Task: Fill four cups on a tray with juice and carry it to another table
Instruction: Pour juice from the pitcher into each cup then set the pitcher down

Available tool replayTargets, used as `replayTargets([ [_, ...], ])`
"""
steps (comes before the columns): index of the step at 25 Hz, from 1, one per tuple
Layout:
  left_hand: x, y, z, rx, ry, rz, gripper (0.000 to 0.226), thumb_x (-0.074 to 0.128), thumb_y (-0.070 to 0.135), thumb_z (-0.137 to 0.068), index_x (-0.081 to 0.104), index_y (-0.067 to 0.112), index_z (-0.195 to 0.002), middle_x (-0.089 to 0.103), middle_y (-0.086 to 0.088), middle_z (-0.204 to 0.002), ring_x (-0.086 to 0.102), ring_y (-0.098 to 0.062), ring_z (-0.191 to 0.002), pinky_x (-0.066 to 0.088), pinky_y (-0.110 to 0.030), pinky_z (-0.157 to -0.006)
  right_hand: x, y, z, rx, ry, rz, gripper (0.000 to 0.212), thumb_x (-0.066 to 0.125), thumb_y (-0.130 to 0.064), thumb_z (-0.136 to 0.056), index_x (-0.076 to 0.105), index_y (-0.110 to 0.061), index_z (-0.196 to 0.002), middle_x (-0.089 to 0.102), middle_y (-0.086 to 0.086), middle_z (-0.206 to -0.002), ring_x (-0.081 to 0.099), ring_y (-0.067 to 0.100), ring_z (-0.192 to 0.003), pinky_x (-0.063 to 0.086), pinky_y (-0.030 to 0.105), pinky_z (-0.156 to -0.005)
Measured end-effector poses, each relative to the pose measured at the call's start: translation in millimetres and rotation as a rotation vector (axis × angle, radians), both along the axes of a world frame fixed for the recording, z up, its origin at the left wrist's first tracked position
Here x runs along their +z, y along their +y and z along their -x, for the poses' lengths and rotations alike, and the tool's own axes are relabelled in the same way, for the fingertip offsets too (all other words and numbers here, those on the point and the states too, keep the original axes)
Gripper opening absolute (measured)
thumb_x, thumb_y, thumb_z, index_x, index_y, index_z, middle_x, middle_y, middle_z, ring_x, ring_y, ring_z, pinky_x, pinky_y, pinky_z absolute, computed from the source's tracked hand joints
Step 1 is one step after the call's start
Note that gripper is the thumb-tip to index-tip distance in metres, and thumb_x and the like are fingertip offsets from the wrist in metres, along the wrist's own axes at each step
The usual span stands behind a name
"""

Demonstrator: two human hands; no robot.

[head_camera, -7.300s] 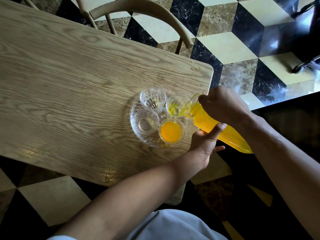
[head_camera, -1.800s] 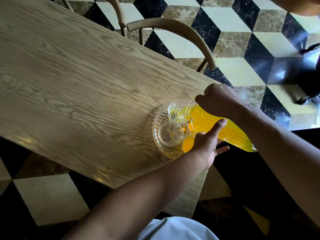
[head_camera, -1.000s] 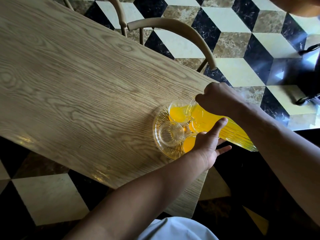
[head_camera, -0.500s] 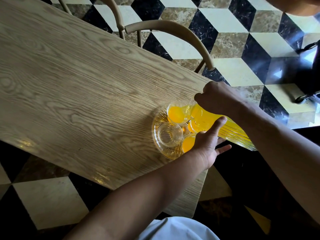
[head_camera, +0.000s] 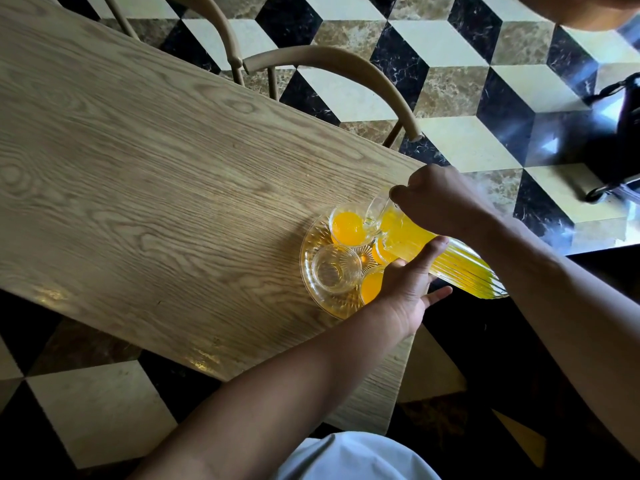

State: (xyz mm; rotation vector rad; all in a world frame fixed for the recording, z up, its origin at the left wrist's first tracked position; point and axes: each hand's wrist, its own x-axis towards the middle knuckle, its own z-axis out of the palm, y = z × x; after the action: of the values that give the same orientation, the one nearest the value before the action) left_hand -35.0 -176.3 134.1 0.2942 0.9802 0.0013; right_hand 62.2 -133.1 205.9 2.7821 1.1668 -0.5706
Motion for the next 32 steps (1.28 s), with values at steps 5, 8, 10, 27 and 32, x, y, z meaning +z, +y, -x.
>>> replayTargets([
  [5, 0, -8, 5, 0.018, 0.018, -0.029, 0.097, 0.098, 0.047, -0.048, 0.054, 0.009, -0.127, 0.054, -0.004, -0.122, 0.053, -0.029, -0.125, 0.06, -0.037, -0.069, 5, -11, 6, -0.02, 0.049, -0.052, 0.043, 0.053, -0.039, -0.096, 0.06, -0.004, -0.073, 0.054, 0.011, -0.064, 0.051, 0.028, -0.06, 0.032, 0.028, -0.051],
  [8, 5, -14, 11, 0.052, 0.018, -0.047, 0.132, 0.094, 0.059, -0.014, 0.054, 0.007, -0.129, 0.053, -0.003, -0.116, 0.056, -0.022, -0.107, 0.061, -0.034, -0.063, 5, -17, 12, -0.022, 0.075, -0.074, 0.043, 0.054, -0.038, -0.095, 0.059, -0.004, -0.069, 0.054, 0.011, -0.063, 0.054, 0.031, -0.063, 0.033, 0.028, -0.051],
  [10, 4, -19, 14, 0.083, 0.013, -0.05, 0.126, 0.092, 0.061, -0.009, 0.055, 0.01, -0.117, 0.05, -0.004, -0.114, 0.054, -0.018, -0.098, 0.061, -0.035, -0.064, 3, -20, 16, -0.026, 0.096, -0.092, 0.042, 0.055, -0.038, -0.094, 0.059, -0.004, -0.069, 0.058, 0.013, -0.065, 0.058, 0.033, -0.065, 0.035, 0.029, -0.051],
  [27, -1, -45, 49, 0.115, 0.043, 0.014, 0.085, 0.083, 0.048, -0.036, 0.056, 0.011, -0.107, 0.05, -0.003, -0.108, 0.057, -0.019, -0.099, 0.061, -0.037, -0.062, -6, -35, 61, 0.048, 0.079, -0.001, 0.044, 0.052, -0.045, -0.095, 0.061, -0.007, -0.075, 0.058, 0.011, -0.072, 0.057, 0.03, -0.063, 0.037, 0.025, -0.051],
  [32, 0, -46, 57, 0.121, 0.078, 0.008, 0.108, 0.09, 0.048, -0.03, 0.057, 0.008, -0.124, 0.052, -0.003, -0.113, 0.059, -0.021, -0.105, 0.062, -0.038, -0.064, -9, -33, 68, 0.053, 0.078, 0.029, 0.044, 0.052, -0.042, -0.095, 0.061, -0.003, -0.076, 0.059, 0.01, -0.071, 0.056, 0.029, -0.061, 0.036, 0.025, -0.051],
])
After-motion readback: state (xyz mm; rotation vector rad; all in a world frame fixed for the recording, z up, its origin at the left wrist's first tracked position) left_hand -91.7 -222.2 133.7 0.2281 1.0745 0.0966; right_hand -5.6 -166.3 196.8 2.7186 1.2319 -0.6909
